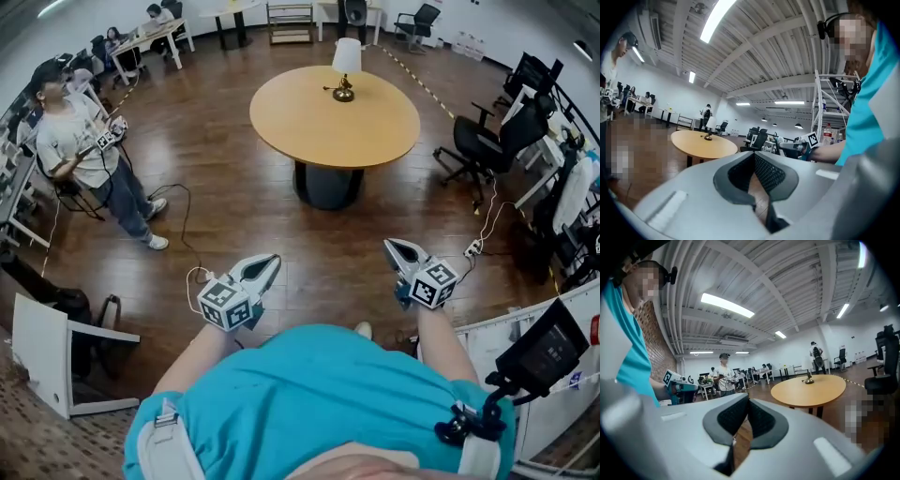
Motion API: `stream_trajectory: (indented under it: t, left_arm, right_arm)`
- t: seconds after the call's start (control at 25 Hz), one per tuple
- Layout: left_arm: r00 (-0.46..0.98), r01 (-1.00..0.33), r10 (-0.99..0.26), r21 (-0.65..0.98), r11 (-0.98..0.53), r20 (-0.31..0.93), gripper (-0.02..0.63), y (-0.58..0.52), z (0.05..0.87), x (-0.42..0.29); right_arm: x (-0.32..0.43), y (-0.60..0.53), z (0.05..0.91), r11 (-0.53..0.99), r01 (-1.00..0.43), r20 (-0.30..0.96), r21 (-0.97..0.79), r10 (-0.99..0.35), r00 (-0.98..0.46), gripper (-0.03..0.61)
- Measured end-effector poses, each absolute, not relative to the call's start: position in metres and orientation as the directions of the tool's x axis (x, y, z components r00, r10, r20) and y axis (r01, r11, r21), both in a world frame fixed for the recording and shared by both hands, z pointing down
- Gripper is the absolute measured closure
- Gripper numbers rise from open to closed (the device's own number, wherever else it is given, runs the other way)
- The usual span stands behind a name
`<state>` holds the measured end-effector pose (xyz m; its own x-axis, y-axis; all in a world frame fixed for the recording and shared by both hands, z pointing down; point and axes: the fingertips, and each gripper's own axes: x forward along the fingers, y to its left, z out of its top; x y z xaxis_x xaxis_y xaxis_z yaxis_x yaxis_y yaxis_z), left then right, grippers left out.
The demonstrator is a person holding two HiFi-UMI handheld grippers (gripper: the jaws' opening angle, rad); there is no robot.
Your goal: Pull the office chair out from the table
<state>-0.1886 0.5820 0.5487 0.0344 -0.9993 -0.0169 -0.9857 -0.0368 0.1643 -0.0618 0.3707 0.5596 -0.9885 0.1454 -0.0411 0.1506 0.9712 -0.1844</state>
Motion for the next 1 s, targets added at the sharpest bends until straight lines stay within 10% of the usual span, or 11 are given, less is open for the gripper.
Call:
stream_trajectory:
  t: [1.0]
  left_arm:
    - [-0.009,-0.979,-0.999,0.204,-0.002,-0.052,0.584,0.602,0.537,-0.122]
  right_arm:
    - [0.024,0.398,0.55,0.98,0.138,0.004,-0.147,0.14,-0.99,0.583]
